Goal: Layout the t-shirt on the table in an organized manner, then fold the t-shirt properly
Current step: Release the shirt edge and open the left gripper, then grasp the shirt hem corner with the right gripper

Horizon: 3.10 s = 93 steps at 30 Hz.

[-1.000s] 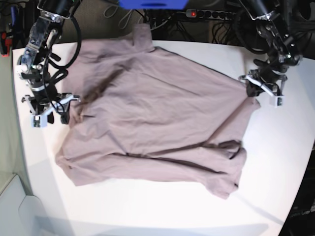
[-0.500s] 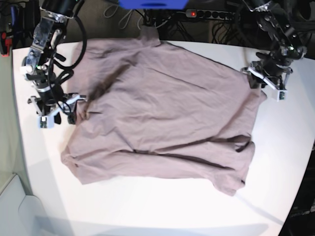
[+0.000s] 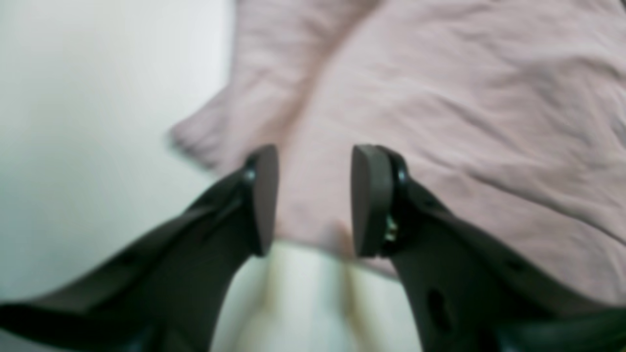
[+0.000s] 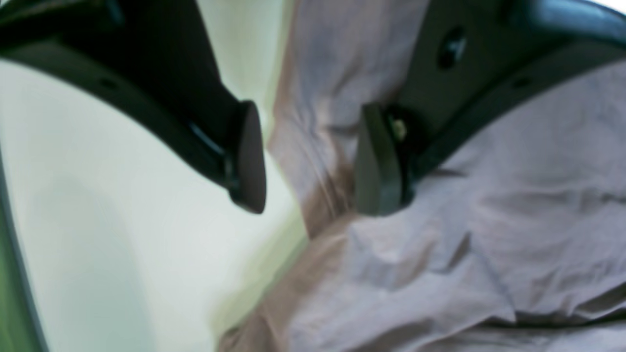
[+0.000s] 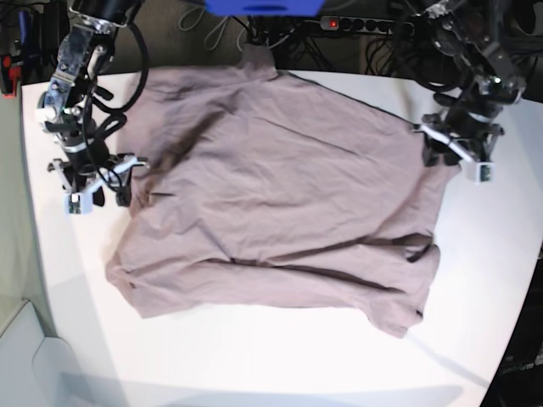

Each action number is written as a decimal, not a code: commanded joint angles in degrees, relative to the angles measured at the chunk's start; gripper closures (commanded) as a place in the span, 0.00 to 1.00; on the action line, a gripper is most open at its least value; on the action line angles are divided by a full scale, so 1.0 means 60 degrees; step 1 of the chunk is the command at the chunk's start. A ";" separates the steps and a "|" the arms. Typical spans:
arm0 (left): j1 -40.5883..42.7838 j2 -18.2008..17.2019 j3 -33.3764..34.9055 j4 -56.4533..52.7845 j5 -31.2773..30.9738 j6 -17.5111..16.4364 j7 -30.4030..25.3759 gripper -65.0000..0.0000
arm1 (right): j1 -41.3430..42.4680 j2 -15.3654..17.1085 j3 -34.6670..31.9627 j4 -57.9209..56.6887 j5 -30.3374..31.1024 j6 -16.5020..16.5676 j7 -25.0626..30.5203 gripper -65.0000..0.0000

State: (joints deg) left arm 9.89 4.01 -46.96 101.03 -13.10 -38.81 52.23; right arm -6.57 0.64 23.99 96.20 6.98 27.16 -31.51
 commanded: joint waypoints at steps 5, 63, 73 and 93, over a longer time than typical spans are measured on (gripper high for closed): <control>0.0000 -0.0603 -0.0899 0.0150 -0.0124 -0.0045 0.0153 0.61 | 0.0091 0.0076 0.0024 0.0223 0.0118 -0.0006 0.0277 0.54; -0.2154 -0.1863 -0.0488 -0.5022 -0.0021 0.0043 -0.0756 1.00 | 0.0164 -0.0027 0.0009 0.0135 0.0118 0.0009 0.0335 0.54; -0.1685 -0.1775 -0.1031 -0.2180 -0.0138 -0.0001 -0.0653 1.00 | 0.0164 -0.0056 -0.0005 0.0179 0.0118 0.0009 0.0291 0.54; -0.1304 -0.1716 -0.4562 -0.0216 -0.0812 -0.0045 0.0372 1.00 | 0.1468 0.0442 -0.2936 -0.0056 0.0060 0.0009 0.0262 0.54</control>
State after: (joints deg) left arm 1.89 -5.08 -74.00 98.94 -17.12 -39.03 55.81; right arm 1.04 3.01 6.35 95.04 6.50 27.16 -31.48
